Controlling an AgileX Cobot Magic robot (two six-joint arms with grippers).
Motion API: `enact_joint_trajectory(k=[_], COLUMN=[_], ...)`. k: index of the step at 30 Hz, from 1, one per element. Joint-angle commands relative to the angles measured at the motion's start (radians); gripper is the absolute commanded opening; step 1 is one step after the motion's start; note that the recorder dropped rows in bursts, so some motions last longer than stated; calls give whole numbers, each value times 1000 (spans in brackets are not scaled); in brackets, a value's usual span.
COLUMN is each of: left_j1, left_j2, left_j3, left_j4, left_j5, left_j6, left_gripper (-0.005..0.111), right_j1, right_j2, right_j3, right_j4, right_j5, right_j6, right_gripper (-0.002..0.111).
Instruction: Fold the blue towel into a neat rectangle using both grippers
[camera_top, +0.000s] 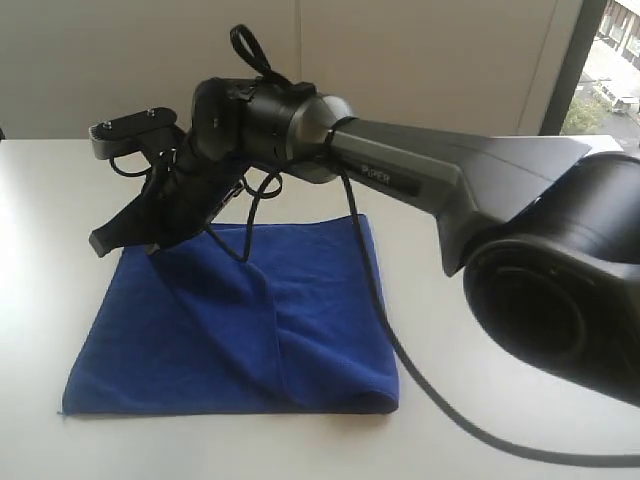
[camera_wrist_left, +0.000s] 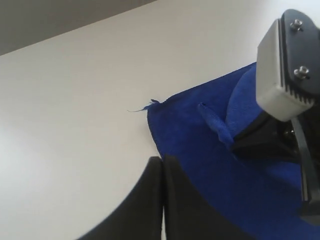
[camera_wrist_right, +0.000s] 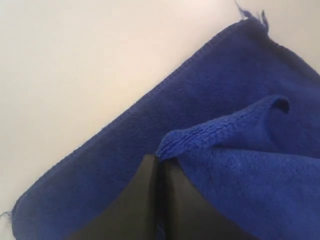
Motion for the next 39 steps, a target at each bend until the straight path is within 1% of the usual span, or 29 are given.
enact_joint_trajectory(k=[1, 8, 10, 11, 12, 13, 14, 15, 16, 17, 21, 23, 26, 27, 28, 29, 30, 31, 32, 33, 34, 36, 38, 39], left_j1=[5, 5, 5, 5, 5, 5, 5, 5, 5, 5, 5, 5, 5, 5, 5, 5, 5, 5, 5, 5, 5, 5, 5, 5], left_j2=[-7, -7, -7, -7, -7, -7, -7, -7, -7, -7, -7, -7, 7, 38, 65, 137, 172, 259, 309, 393, 444, 571, 626, 649], left_j3=[6, 6, 6, 6, 6, 6, 6, 6, 6, 6, 6, 6, 6, 2, -2, -30, -52, -126, -188, -269, -327, -480, -533, -557], left_j4=[32, 36, 36, 36, 36, 36, 36, 36, 36, 38, 49, 50, 50, 51, 53, 53, 53, 48, 47, 44, 44, 37, 33, 25], left_j5=[-1, -20, -22, -22, -24, -24, -24, -24, -24, -23, -23, -17, 19, 69, 86, 123, 153, 229, 300, 400, 456, 657, 721, 744], left_j6=[-49, -58, -58, -58, -58, -58, -58, -58, -58, -58, -58, -58, -52, -50, -50, -48, -48, -48, -48, -48, -48, -23, -7, 1], left_gripper=[0, 0, 0, 0, 0, 0, 0, 0, 0, 0, 0, 0, 0, 0, 0, 0, 0, 0, 0, 0, 0, 0, 0, 0], right_j1=[24, 51, 52, 52, 52, 52, 52, 52, 50, 46, 18, -12, -76, -129, -154, -205, -224, -257, -275, -296, -302, -306, -306, -306], right_j2=[39, 77, 91, 97, 99, 100, 96, 90, 85, 76, 21, -9, -33, -39, -41, -41, -41, -41, -41, -44, -44, -44, -46, -50], right_j3=[-25, -25, -27, -27, -27, -27, -27, -30, -33, -42, -59, -59, -59, -59, -57, -57, -57, -52, -37, -8, 24, 148, 206, 233], right_j4=[41, 88, 100, 107, 111, 111, 113, 111, 105, 91, -40, -116, -122, -85, -67, -14, 2, 19, 32, 53, 64, 68, 65, 58], right_j5=[-31, -95, -95, -91, -91, -91, -91, -91, -89, -83, -10, 56, 166, 240, 266, 331, 353, 387, 400, 409, 409, 407, 379, 350], right_j6=[-10, -22, -40, -40, -40, -44, -63, -62, -62, -62, -60, -58, -94, -135, -155, -212, -222, -232, -241, -254, -261, -263, -263, -263], right_gripper=[0, 1, 6, 13, 22, 34, 58, 70, 77, 79, 71, 67, 67, 67, 66, 65, 65, 63, 60, 56, 51, 24, 6, 0])
